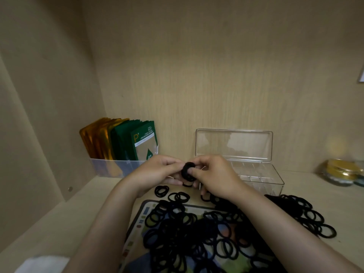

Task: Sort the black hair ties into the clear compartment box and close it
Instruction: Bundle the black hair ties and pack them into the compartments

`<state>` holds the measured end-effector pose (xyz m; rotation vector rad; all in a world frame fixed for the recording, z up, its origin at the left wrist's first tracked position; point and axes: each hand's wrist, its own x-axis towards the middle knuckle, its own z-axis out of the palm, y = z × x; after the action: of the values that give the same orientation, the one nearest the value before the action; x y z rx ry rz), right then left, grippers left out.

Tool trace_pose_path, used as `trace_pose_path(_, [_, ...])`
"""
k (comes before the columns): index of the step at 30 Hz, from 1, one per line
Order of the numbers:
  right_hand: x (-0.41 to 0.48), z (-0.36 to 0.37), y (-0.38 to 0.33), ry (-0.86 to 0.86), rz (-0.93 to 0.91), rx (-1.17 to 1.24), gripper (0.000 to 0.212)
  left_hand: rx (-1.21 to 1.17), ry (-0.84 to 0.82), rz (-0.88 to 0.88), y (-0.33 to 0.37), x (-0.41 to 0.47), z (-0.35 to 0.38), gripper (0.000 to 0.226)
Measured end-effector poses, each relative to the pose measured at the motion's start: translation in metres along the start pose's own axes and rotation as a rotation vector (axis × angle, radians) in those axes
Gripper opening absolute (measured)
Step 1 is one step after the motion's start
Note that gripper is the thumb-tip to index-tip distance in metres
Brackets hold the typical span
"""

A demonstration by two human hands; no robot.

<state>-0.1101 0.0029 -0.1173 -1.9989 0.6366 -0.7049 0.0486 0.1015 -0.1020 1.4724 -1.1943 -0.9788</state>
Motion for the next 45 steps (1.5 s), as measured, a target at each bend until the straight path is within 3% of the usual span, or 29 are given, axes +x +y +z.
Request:
trace_pose_path(3, [0.000, 0.006, 0.003, 0.017, -0.087, -0.220, 0.011, 0.099, 0.094, -0.045, -0.007, -0.004, -0.013, 0.024])
trace_pose_path(7, [-0.005, 0.018, 0.008, -0.147, -0.176, -0.496, 0.021, 0.646, 0.354, -0.065, -0.047, 0.004, -0.029, 0.018])
trace_pose_path(11, [-0.001, 0.030, 0.017, -0.245, -0.227, -0.771, 0.032, 0.845, 0.301, -0.160, -0.071, 0.015, -0.028, 0.036])
trace_pose_path(13, [0.003, 0.037, 0.022, -0.280, -0.231, -0.873, 0.031, 0.899, 0.298, -0.158, -0.074, 0.017, -0.029, 0.031])
trace_pose_path(19, [0.012, 0.046, 0.026, -0.366, -0.203, -0.995, 0.018, 0.834, 0.381, -0.110, -0.074, 0.013, -0.028, 0.001])
trace_pose_path(25, [0.013, 0.043, 0.028, -0.284, -0.165, -0.953, 0.024, 0.636, 0.409, -0.053, -0.067, 0.009, -0.030, 0.008])
trace_pose_path(29, [0.013, 0.033, 0.013, -0.102, -0.106, -0.610, 0.018, 0.468, 0.444, -0.034, -0.058, 0.004, -0.024, 0.011])
trace_pose_path(33, [0.009, 0.030, -0.001, -0.070, 0.055, -0.131, 0.011, 0.043, 0.347, -0.062, -0.046, 0.000, -0.010, 0.009])
trace_pose_path(38, [0.009, 0.031, 0.002, 0.069, 0.078, -0.112, 0.004, -0.283, 0.220, -0.083, -0.036, -0.005, -0.002, 0.025])
trace_pose_path(45, [0.004, 0.028, 0.001, 0.065, 0.028, -0.238, 0.024, -0.035, 0.103, -0.007, -0.036, -0.012, -0.003, 0.029])
